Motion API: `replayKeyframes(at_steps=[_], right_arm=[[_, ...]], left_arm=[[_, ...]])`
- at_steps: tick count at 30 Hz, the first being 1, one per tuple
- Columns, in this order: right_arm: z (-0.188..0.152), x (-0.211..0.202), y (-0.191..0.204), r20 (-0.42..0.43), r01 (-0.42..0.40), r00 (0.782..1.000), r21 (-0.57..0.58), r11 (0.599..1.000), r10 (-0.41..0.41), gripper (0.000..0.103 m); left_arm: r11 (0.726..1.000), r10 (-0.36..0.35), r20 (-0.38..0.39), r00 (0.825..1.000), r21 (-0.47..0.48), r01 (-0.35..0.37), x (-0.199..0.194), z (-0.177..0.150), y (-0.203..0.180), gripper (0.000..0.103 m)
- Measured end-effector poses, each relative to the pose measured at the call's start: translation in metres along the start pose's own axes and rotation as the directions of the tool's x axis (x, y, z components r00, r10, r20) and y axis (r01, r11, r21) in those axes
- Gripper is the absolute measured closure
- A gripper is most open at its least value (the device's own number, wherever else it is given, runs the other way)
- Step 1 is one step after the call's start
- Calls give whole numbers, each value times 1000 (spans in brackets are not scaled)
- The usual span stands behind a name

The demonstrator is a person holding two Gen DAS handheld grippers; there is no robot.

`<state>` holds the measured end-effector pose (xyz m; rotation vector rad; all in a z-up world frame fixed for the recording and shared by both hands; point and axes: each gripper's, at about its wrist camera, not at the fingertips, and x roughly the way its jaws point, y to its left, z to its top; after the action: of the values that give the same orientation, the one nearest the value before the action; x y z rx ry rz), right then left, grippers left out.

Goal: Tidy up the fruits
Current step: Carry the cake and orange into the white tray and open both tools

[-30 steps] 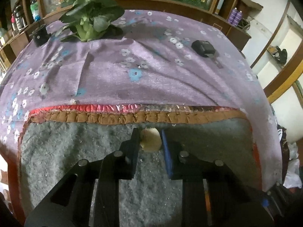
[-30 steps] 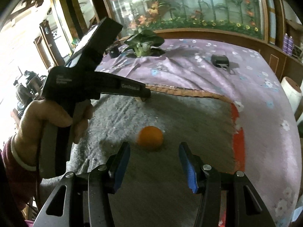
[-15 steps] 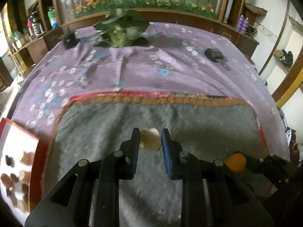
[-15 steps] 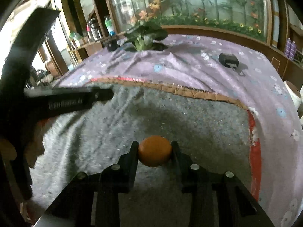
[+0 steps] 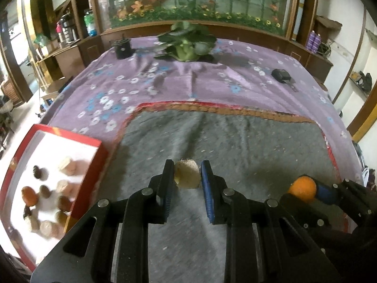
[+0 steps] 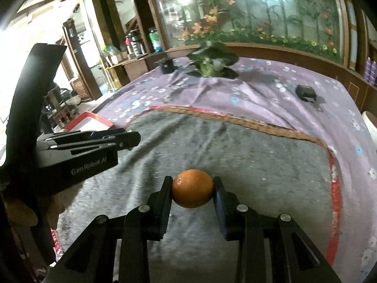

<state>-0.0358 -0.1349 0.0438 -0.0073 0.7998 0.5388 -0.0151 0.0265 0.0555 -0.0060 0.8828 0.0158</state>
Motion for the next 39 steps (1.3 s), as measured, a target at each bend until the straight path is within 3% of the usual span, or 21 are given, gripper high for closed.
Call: replayKeyframes(at_steps=[19,31,39], right_arm=[[24,27,110,-29,-151,989,-157,976,148,71],[39,66,193,-108,-279,960,-277,920,259,71],[38,103,237,-195,-344,936,-328,880,293,71]], left_arm=[[984,119,22,993,-135,-115,-41,-31,101,81],[936,236,-8,972,-269,-229,-70,-68,195,81],[913,255,-51,966,-315,-258,-63,-88,224,81]])
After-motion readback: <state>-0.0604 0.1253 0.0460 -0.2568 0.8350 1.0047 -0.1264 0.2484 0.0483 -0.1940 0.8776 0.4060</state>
